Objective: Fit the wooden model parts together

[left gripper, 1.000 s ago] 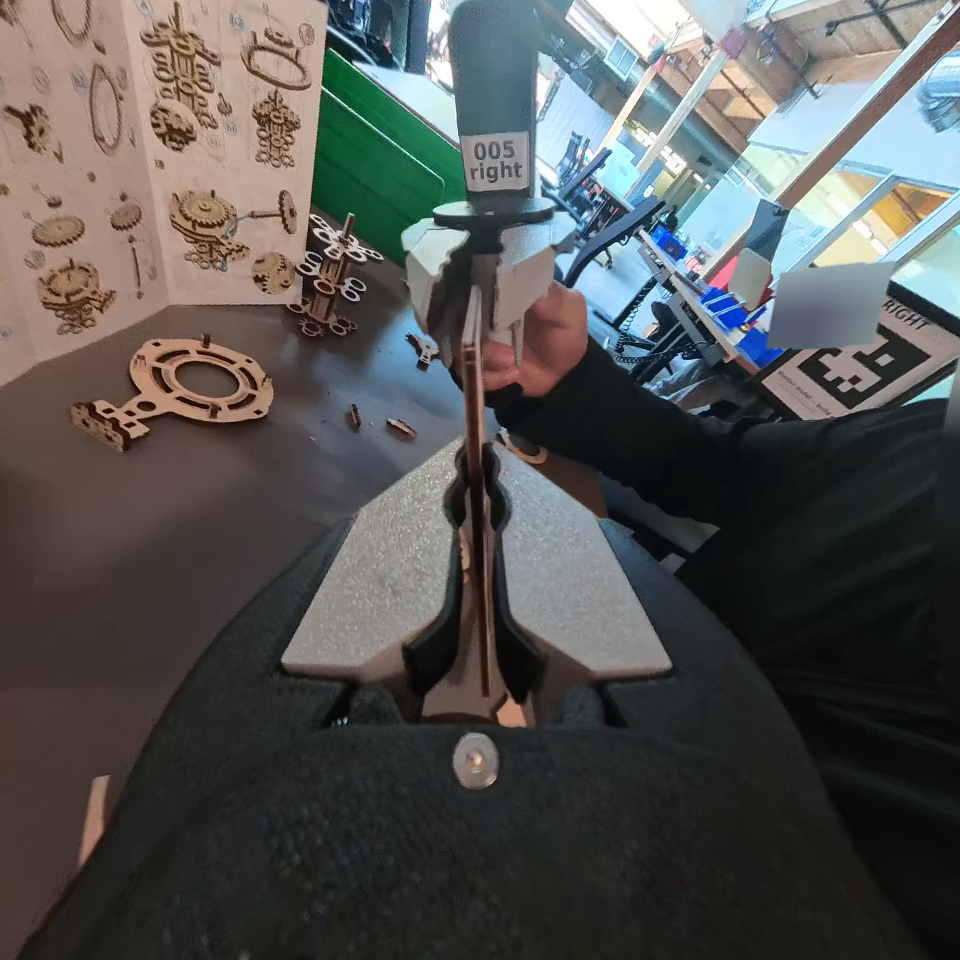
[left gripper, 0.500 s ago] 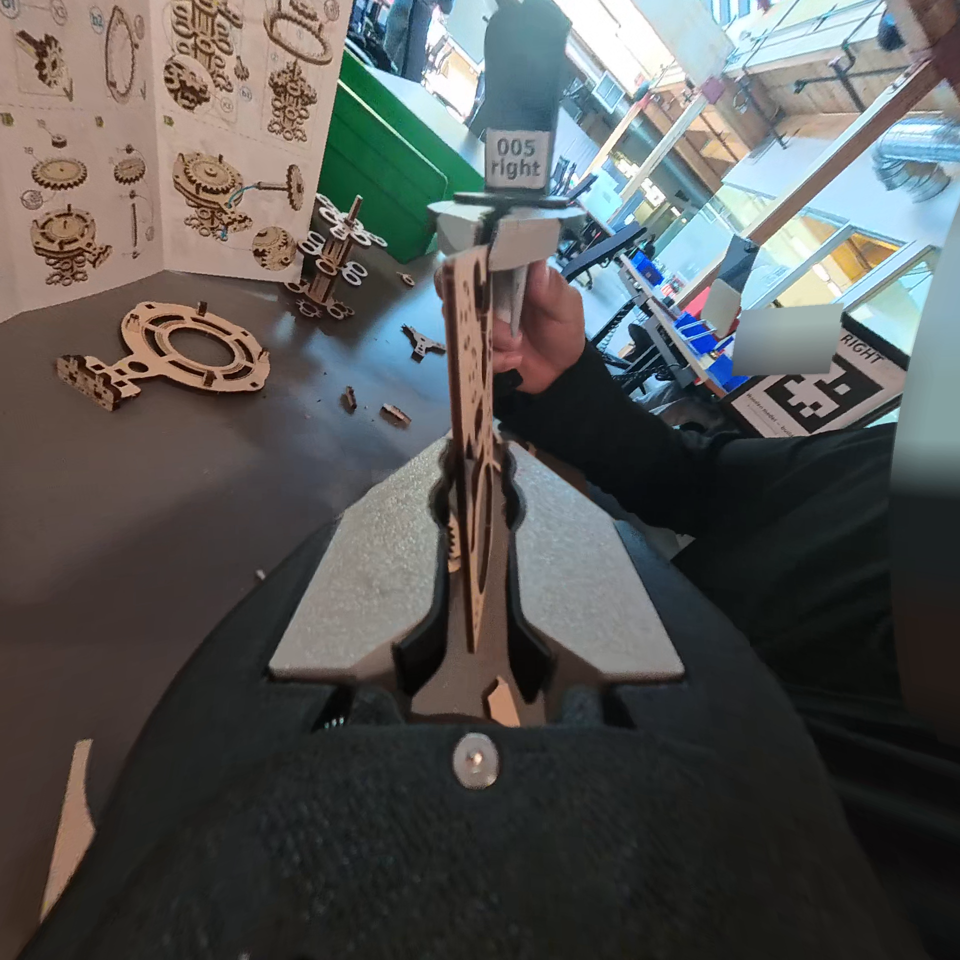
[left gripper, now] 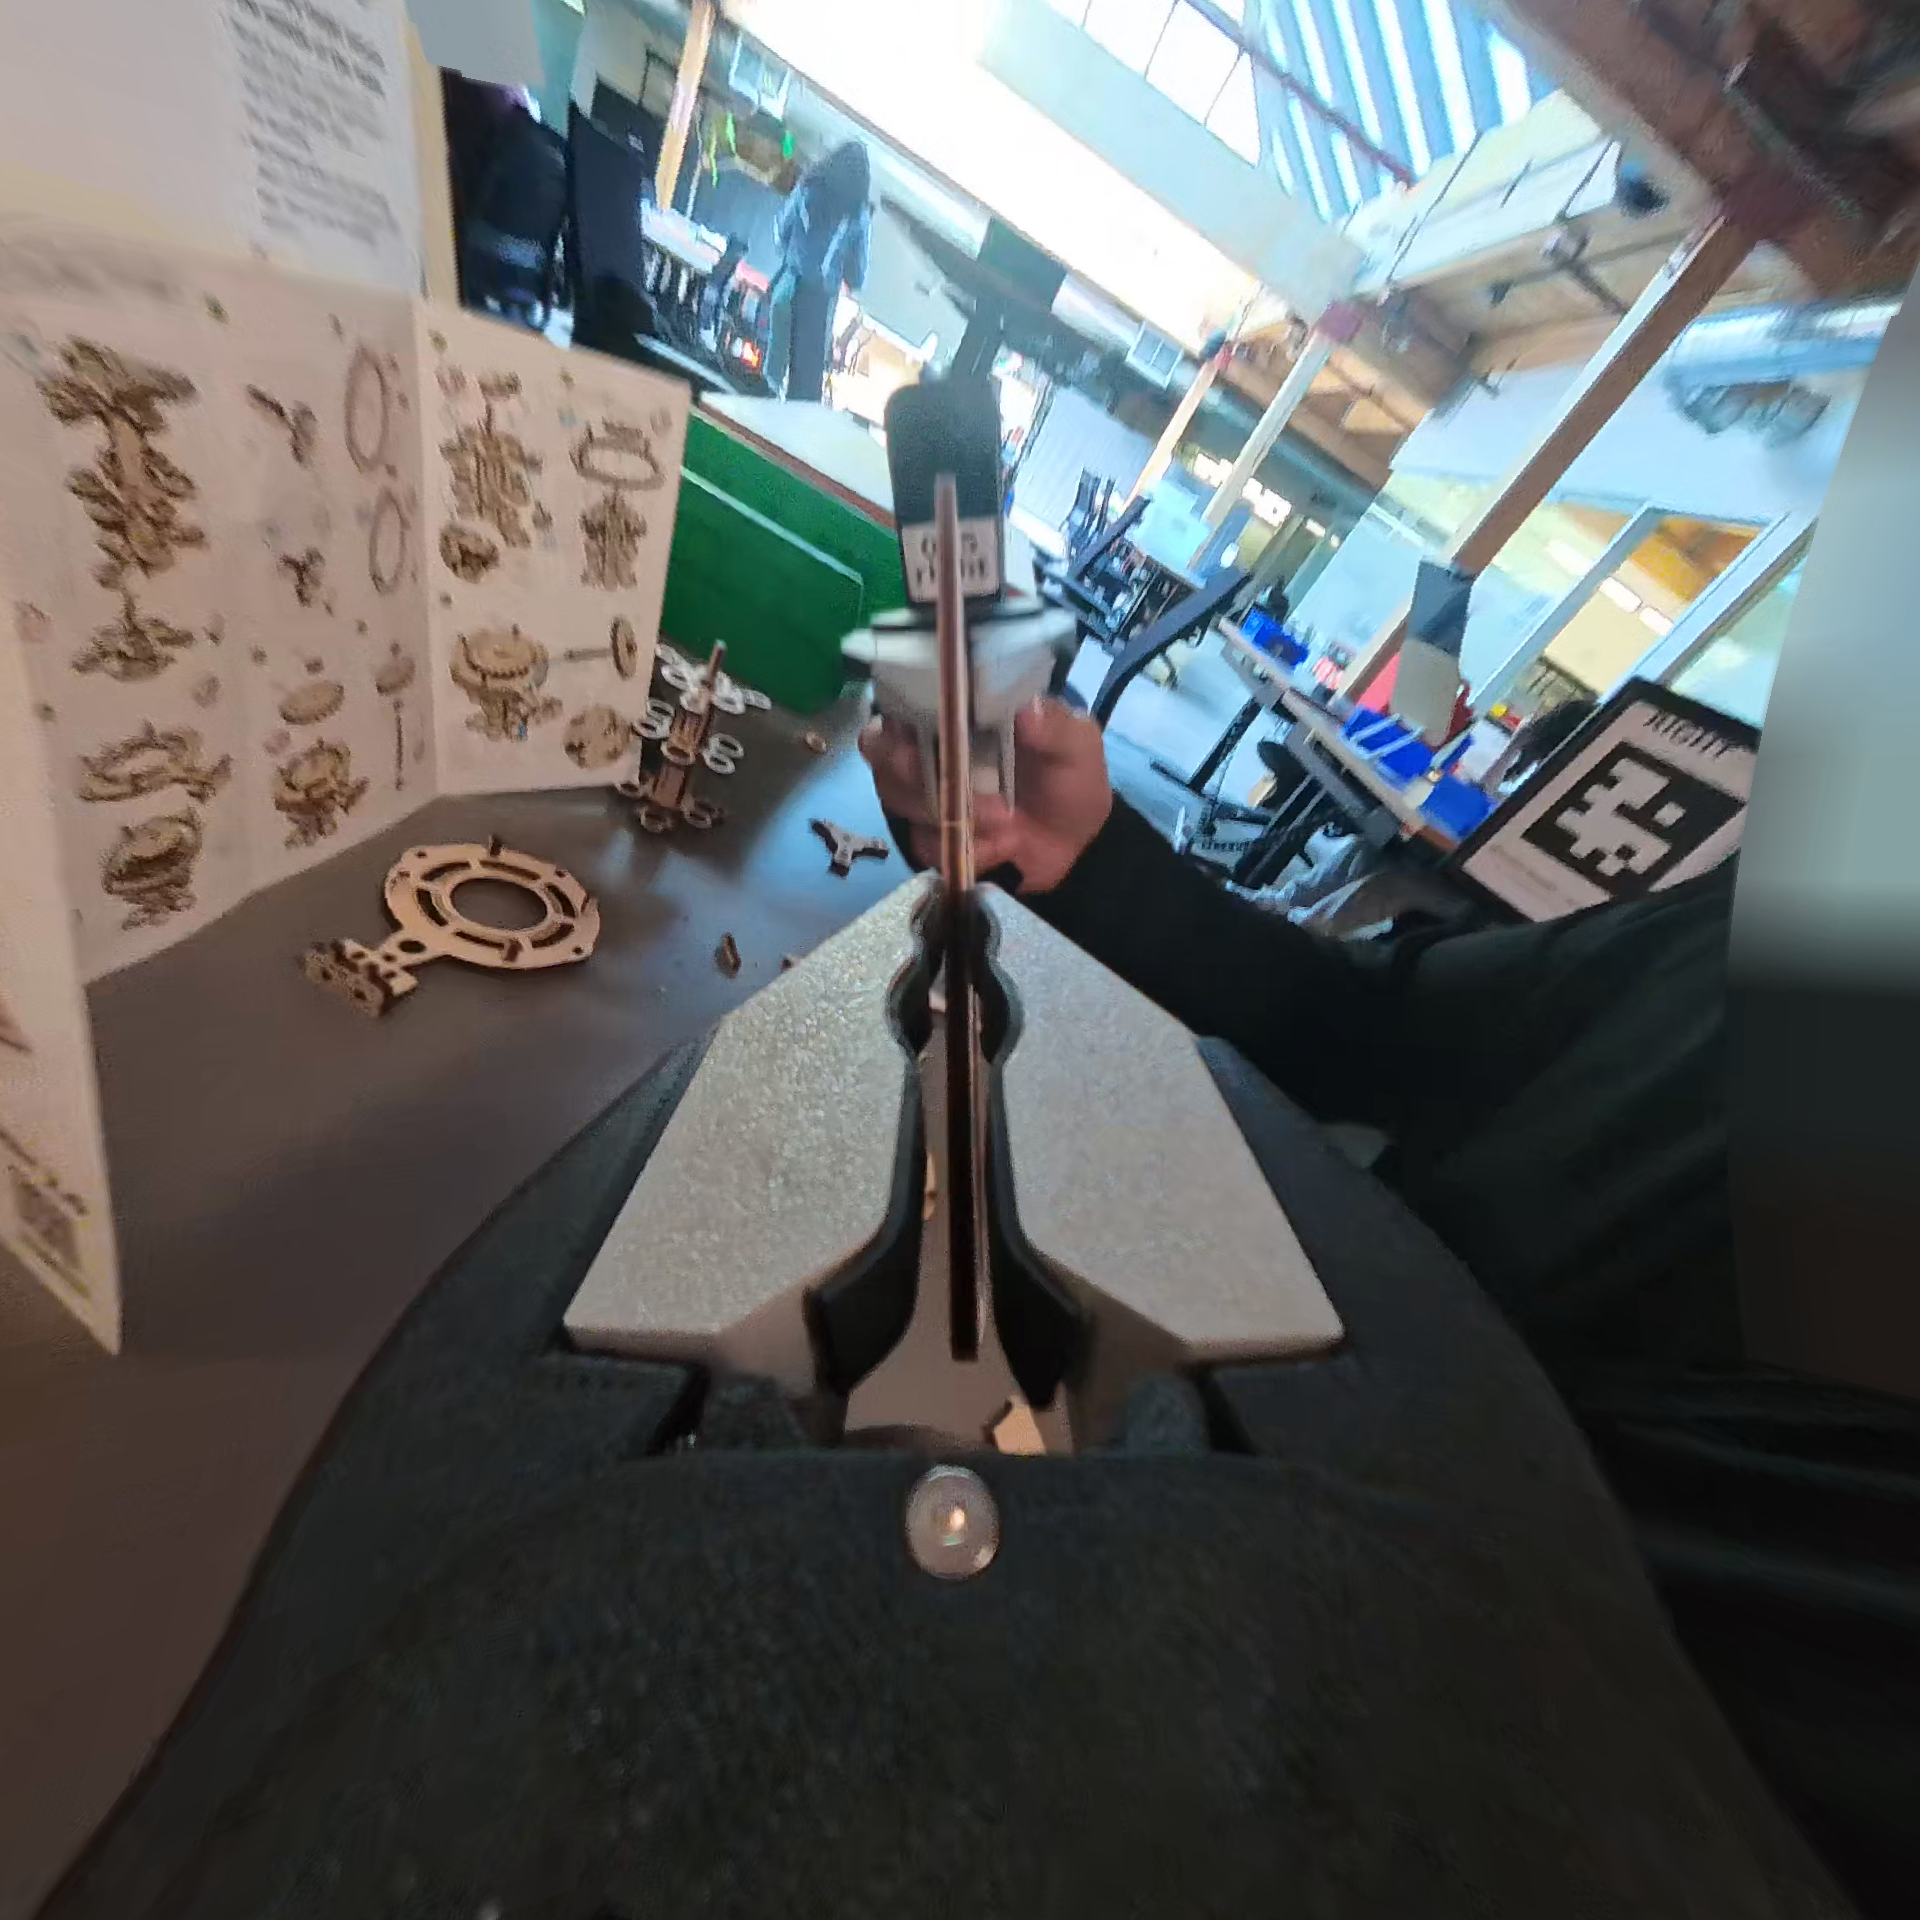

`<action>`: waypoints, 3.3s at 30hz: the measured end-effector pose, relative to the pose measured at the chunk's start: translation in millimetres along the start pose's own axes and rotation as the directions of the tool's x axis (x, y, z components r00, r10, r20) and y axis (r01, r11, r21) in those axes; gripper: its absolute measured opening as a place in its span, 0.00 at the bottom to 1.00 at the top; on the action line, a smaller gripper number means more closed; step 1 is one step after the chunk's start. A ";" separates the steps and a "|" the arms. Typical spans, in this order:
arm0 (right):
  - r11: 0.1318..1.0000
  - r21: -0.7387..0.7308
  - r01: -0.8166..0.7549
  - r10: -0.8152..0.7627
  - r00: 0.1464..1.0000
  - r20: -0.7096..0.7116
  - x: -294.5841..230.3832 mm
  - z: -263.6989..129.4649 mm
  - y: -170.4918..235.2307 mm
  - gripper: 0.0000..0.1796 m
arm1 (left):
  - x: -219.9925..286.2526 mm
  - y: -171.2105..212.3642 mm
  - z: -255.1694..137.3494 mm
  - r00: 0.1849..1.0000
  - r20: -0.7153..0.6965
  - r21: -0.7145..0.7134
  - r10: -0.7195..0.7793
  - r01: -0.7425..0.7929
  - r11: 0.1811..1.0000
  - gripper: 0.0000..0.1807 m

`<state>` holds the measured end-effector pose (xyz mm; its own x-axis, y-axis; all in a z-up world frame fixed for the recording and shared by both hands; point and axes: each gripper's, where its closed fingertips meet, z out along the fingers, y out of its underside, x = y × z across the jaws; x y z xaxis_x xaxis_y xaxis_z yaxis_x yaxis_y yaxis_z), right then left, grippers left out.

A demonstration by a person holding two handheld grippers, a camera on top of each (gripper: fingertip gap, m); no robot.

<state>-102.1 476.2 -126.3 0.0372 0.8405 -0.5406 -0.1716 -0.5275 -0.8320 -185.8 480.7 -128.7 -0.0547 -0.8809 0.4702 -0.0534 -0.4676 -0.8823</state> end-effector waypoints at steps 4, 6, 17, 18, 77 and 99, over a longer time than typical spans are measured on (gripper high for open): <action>0.984 -0.179 0.007 -0.007 1.000 0.004 0.3 17.2 34.8 0.00 | -0.4 -18.1 -10.2 1.000 0.012 0.001 -0.003 0.003 1.000 0.00; 0.972 -0.237 0.002 0.002 1.000 0.020 -2.5 24.3 48.9 0.00 | -0.5 -21.9 -9.0 1.000 0.001 0.001 -0.019 0.019 1.000 0.00; 0.958 -0.283 -0.055 0.070 0.997 0.043 -3.3 28.9 64.6 0.00 | -13.0 -10.7 -11.8 0.991 -0.067 0.043 -0.115 0.118 0.992 0.00; 0.956 -0.288 -0.059 0.073 0.997 0.040 -2.5 29.7 66.0 0.00 | -14.0 -9.8 -12.3 0.992 -0.062 0.038 -0.113 0.115 0.993 0.00; 0.996 -0.037 -0.083 0.082 0.996 -0.029 6.2 6.8 11.5 0.08 | 0.3 29.6 41.1 0.966 0.209 -0.030 0.149 -0.146 0.989 0.00; 0.997 -0.030 -0.068 0.066 0.995 -0.080 14.3 -1.5 10.4 0.00 | -5.8 27.6 33.4 0.992 0.085 0.053 -0.094 0.090 0.995 0.00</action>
<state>-101.9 482.5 -142.8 0.1045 0.7914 -0.6022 -0.1441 -0.5871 -0.7966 -153.6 470.4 -156.6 0.0352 -0.8361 0.5474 -0.0056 -0.5479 -0.8365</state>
